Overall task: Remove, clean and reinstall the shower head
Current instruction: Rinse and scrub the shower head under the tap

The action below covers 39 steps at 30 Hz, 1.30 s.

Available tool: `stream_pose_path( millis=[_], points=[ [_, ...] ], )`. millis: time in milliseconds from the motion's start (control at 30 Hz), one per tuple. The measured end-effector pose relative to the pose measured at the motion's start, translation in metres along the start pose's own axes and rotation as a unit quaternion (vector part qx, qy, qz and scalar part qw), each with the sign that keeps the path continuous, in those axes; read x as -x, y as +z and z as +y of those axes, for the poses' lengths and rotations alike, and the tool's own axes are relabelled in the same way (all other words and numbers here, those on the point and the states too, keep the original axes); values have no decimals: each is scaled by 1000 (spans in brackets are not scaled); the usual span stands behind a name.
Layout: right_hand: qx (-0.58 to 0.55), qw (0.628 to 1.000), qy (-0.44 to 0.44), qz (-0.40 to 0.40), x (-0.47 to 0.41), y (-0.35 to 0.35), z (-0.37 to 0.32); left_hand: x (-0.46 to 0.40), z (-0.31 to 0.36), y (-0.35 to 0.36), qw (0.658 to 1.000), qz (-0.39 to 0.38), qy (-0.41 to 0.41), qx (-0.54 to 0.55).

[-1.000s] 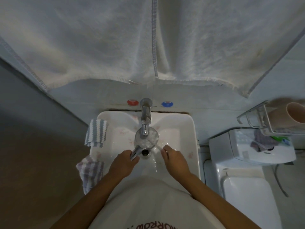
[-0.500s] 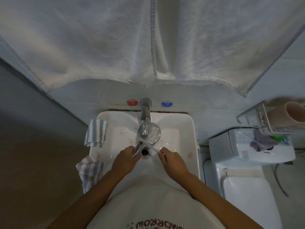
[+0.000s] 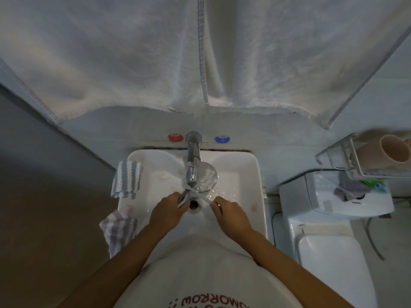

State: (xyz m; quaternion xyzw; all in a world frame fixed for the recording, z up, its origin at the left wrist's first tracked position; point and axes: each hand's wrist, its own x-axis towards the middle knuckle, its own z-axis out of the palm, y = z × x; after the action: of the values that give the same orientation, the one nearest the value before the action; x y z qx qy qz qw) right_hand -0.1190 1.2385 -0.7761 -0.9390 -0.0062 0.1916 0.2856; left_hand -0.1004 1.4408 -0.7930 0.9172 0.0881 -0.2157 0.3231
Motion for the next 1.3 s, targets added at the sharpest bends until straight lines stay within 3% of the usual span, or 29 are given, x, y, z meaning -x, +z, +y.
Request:
stream_pose_path(
  millis=[200, 367, 500, 633, 800, 933, 1100, 1233, 1300],
  points=[
    [-13, 997, 48, 58, 6, -7, 9, 4, 1, 3, 1000, -13, -5, 4],
    [0, 1000, 8, 18, 9, -3, 6, 6, -1, 1, 1000, -14, -11, 14],
    [-22, 996, 43, 76, 6, -9, 9, 9, -6, 0, 1000, -14, -21, 17],
    [-9, 1000, 6, 20, 8, -2, 5, 12, -11, -1, 999, -13, -32, 16],
    [-19, 997, 34, 68, 5, -3, 10, 14, -13, -1, 999, -17, -39, 20],
    [-15, 1000, 6, 21, 9, 0, 6, 15, -15, -2, 999, -7, -49, 23],
    [9, 997, 24, 69, 4, -3, 11, 15, -17, -1, 998, -13, -50, 32],
    [-2, 1000, -4, 23, 10, -1, 11, 17, -19, -1, 998, -3, -54, 33],
    [4, 999, 0, 39, 10, -2, 13, 17, -19, -1, 998, 3, -52, 41]
  ],
)
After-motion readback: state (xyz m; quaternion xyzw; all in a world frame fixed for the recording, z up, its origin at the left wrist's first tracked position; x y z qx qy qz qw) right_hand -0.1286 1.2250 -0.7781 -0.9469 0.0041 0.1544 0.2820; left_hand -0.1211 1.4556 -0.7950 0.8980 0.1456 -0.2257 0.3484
